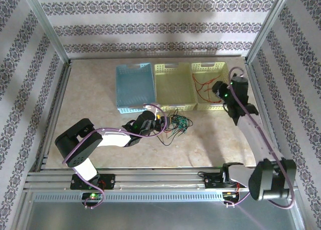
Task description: Untangle the cables
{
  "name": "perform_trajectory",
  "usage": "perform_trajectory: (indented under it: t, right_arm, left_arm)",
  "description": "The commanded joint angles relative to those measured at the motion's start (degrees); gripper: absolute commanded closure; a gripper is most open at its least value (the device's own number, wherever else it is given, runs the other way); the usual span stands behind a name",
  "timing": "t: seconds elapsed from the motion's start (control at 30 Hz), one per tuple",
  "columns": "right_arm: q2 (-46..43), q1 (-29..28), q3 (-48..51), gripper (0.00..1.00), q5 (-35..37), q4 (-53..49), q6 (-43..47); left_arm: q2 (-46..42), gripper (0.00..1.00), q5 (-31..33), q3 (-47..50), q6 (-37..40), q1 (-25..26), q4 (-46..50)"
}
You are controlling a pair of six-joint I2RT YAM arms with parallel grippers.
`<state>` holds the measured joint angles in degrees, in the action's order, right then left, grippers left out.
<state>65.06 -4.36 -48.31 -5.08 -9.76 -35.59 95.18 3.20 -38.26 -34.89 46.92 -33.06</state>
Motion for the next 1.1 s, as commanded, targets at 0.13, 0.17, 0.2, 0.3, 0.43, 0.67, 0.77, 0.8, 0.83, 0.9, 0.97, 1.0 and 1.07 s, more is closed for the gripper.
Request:
perform_trajectory:
  t: [0.13,0.17,0.2,0.3,0.43,0.67,0.77,0.8,0.83,0.9,0.97,1.0,1.07]
  right_arm:
    - [-2.59,-18.49,9.67,0.6,-11.86,-9.24,9.81]
    - [-2.08,-20.2,9.63,0.6,-11.18,-9.7,11.4]
    - [-1.46,-22.34,8.63,0.59,-7.97,-11.89,13.02]
    - [1.48,-25.07,5.82,0.59,-6.99,-14.97,17.16]
    - [4.9,-29.27,3.03,0.59,-8.31,-16.79,20.02]
    - [10.01,-41.01,-1.5,0.59,-4.27,-17.93,25.49]
    - [13.9,-42.65,-3.56,0.6,-3.53,-18.09,26.6]
    - [15.56,-42.84,-4.43,0.6,-3.61,-18.31,26.94]
    - [17.36,-42.92,-5.64,0.6,-3.47,-18.81,27.27]
    - [20.66,-43.0,-7.93,0.6,-2.66,-20.19,27.91]
    - [23.65,-43.01,-9.91,0.61,-2.01,-21.52,28.42]
    - [24.85,-43.01,-10.61,0.61,-1.88,-22.06,28.69]
    - [27.23,-43.01,-11.75,0.61,-1.45,-22.9,28.89]
  left_arm:
    - [-0.44,0.37,-1.37,-0.93,1.91,0.63,4.08]
    - [-0.38,0.37,-0.91,-1.05,1.86,0.63,4.32]
    - [-0.34,0.37,-0.23,-1.24,1.64,0.63,4.63]
    - [-0.5,0.37,0.84,-1.44,0.97,0.63,5.21]
    - [-1.51,0.37,2.81,-1.51,0.17,0.64,8.31]
    - [-7.07,0.36,20.37,1.26,-8.48,0.63,20.84]
    - [-9.45,0.36,25.11,2.52,-11.56,0.63,25.11]
    - [-10.1,0.36,26.04,2.83,-12.32,0.68,26.42]
    - [-10.65,0.36,26.86,3.08,-12.99,0.63,27.57]
    - [-11.45,0.36,27.85,3.44,-13.97,0.59,29.52]
    - [-12.14,0.36,28.39,3.79,-14.6,0.63,30.47]
    - [-12.41,0.36,28.56,3.99,-14.95,0.63,30.77]
    - [-12.67,0.36,28.69,4.33,-15.37,0.62,30.83]
